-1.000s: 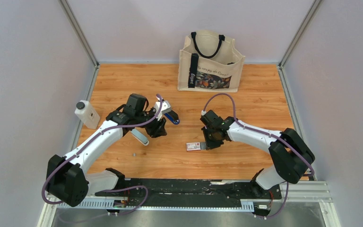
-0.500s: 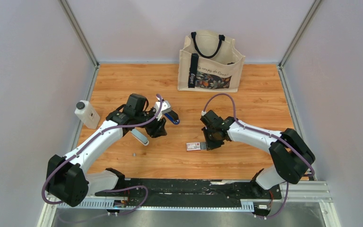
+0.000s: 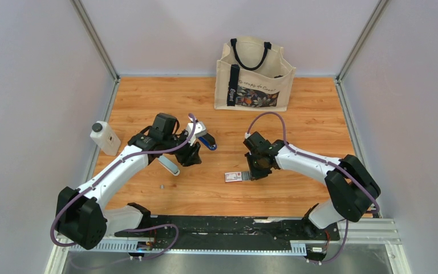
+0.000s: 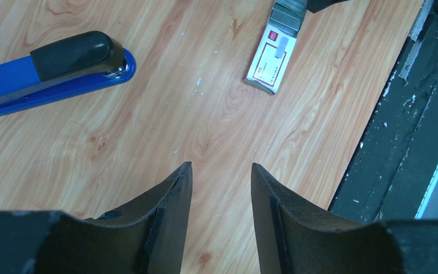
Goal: Unload the staples from the stapler
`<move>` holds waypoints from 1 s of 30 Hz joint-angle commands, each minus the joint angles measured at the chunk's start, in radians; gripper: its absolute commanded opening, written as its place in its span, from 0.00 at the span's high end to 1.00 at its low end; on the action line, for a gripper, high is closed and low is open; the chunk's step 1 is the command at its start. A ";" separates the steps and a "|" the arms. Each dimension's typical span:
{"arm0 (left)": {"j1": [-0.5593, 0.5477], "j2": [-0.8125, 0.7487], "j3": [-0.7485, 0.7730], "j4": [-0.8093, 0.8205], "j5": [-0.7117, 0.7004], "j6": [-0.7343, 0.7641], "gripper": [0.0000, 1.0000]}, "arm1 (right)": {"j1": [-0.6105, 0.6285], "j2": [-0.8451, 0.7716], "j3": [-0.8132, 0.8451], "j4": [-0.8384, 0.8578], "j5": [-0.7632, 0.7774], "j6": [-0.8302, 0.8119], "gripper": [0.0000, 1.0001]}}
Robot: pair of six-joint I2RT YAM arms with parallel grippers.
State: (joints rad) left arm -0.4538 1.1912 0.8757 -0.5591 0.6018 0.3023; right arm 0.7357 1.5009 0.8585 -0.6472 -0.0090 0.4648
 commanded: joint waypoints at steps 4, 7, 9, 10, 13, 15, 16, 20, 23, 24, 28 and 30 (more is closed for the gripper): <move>0.001 -0.021 0.003 0.005 0.033 0.031 0.49 | -0.013 -0.018 0.034 0.009 0.006 -0.020 0.90; 0.001 -0.021 0.003 0.004 0.032 0.032 0.49 | -0.012 -0.010 0.034 0.017 -0.003 -0.018 0.90; 0.001 -0.021 0.003 0.002 0.032 0.035 0.49 | -0.012 -0.008 0.033 0.021 -0.006 -0.018 0.90; 0.001 -0.021 0.003 0.001 0.032 0.035 0.49 | -0.012 -0.005 0.033 0.021 -0.009 -0.020 0.89; 0.001 -0.019 0.003 0.002 0.030 0.035 0.49 | -0.013 -0.007 0.034 0.020 -0.014 -0.022 0.89; 0.001 -0.015 0.003 0.002 0.032 0.037 0.49 | -0.013 -0.010 0.036 0.018 -0.016 -0.021 0.88; 0.001 -0.013 0.005 0.004 0.032 0.037 0.49 | -0.012 -0.011 0.037 0.015 -0.016 -0.023 0.86; 0.001 -0.010 0.008 -0.001 0.035 0.034 0.49 | -0.012 -0.013 0.048 0.008 -0.017 -0.028 0.78; 0.001 -0.012 0.009 0.001 0.038 0.034 0.49 | -0.012 -0.014 0.054 0.004 -0.019 -0.029 0.69; 0.001 -0.013 0.009 -0.001 0.038 0.034 0.49 | -0.012 -0.013 0.054 0.003 -0.019 -0.031 0.67; 0.000 -0.015 0.009 -0.004 0.042 0.032 0.49 | -0.012 -0.019 0.068 -0.009 -0.016 -0.034 0.63; 0.000 -0.015 0.011 -0.007 0.044 0.034 0.49 | -0.010 -0.025 0.074 -0.015 -0.013 -0.034 0.63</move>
State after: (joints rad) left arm -0.4538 1.1912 0.8757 -0.5648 0.6178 0.3027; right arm 0.7254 1.5009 0.8875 -0.6529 -0.0208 0.4461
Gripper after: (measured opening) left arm 0.508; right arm 0.364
